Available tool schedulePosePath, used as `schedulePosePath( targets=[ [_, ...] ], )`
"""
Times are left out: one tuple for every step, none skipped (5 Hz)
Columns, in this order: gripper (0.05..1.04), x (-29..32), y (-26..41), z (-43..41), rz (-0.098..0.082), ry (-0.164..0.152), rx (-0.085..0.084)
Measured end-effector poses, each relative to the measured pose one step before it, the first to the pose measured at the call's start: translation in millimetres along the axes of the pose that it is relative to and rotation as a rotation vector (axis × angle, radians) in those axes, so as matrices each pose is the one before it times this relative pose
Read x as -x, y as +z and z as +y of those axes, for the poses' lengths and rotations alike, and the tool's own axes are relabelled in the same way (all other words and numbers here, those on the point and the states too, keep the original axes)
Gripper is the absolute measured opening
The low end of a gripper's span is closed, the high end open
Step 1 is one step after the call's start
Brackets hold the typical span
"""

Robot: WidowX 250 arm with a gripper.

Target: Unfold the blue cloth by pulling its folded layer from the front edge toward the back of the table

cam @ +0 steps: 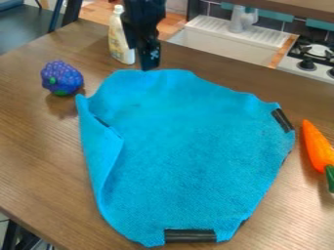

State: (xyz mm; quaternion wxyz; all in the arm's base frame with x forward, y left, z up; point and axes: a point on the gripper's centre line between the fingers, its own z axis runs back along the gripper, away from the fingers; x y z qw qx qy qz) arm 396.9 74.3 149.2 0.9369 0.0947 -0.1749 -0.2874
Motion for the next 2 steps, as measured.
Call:
schedulePosePath(
  targets=[
    [0.999,14.19,25.58,-19.33,0.0155,-0.0186,0.0641],
    [0.999,10.28,3.22,-31.56,0.0941,-0.0766,0.1111]
  ],
)
